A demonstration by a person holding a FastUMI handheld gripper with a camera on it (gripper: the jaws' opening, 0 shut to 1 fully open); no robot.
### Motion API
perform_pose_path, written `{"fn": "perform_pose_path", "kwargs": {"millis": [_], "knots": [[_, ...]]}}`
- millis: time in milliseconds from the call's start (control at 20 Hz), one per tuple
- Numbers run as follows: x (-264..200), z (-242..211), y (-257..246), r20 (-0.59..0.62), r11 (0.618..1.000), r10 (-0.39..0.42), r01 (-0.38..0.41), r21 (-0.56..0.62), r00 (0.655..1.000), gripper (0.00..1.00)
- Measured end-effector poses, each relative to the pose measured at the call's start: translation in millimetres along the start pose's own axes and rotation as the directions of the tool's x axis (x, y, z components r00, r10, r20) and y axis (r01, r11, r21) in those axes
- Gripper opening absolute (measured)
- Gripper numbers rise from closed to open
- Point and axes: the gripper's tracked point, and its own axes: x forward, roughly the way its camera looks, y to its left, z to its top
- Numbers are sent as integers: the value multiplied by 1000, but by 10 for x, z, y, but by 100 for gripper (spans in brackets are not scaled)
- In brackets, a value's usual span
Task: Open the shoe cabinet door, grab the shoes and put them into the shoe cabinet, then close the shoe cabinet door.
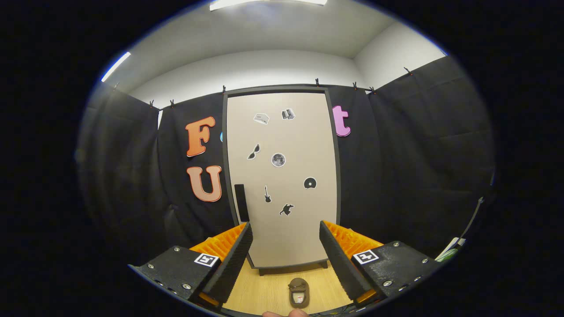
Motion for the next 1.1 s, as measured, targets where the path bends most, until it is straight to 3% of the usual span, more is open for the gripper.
{"fn": "perform_pose_path", "kwargs": {"millis": [350,1100], "knots": [[375,-104,317,-13,1000,13,-13,-5,1000,95],[1831,-521,1106,-9,993,120,-120,-21,993,95]]}}
